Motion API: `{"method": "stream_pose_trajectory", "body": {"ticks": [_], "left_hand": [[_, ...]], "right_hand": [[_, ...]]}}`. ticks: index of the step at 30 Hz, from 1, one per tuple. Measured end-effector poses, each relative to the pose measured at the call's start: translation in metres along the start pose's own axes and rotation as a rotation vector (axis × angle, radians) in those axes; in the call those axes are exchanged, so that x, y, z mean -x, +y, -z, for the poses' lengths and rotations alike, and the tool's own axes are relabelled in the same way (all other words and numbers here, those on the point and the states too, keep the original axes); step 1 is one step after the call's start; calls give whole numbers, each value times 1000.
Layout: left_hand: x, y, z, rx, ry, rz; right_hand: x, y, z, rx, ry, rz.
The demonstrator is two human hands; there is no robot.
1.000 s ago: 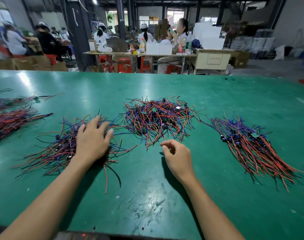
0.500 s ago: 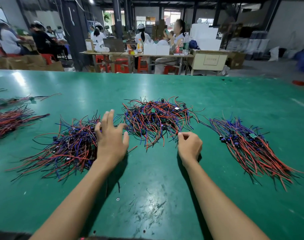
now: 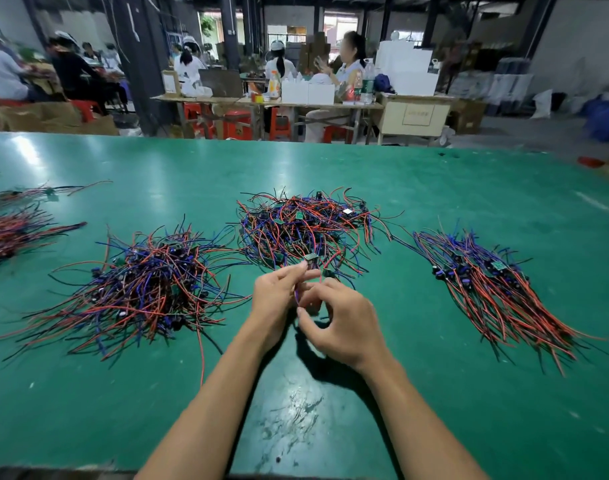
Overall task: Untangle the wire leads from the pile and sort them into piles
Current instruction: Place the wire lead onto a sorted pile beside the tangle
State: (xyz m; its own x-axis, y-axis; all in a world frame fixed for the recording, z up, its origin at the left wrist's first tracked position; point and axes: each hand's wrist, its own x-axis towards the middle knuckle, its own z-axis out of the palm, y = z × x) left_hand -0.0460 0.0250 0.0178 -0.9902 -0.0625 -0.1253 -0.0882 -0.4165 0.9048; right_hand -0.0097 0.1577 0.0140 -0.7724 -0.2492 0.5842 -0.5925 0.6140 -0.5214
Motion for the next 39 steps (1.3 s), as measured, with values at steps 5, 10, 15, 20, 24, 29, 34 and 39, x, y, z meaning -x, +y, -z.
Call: {"method": "stream_pose_trajectory", "body": {"ticks": [5,10,15,20,24,29,34,39], "left_hand": [[0,5,5,21,-67,32],[2,3,6,-88,-116,5],[1,2,8,-129,-131,-4],[4,4,7,-116,-107,-62],[6,10,16,-121,-34,-107],[13,13,15,-122,-42,-94],[17,13,11,-120,-20,-105],[17,27,16,102,54,-150]], "right_hand": [[-6,11,1,-132,-10,-249],[-17,23,-3,-295,73,-517],[-25,25,2,-681,196,-619],[-26,32,5,-717,199,-715],[-22,35,6,-387,255,-725],[-24,34,8,-539,233,-703],[-26,29,8,-742,328,-594],[-23,35,9,-701,387,-562]]}}
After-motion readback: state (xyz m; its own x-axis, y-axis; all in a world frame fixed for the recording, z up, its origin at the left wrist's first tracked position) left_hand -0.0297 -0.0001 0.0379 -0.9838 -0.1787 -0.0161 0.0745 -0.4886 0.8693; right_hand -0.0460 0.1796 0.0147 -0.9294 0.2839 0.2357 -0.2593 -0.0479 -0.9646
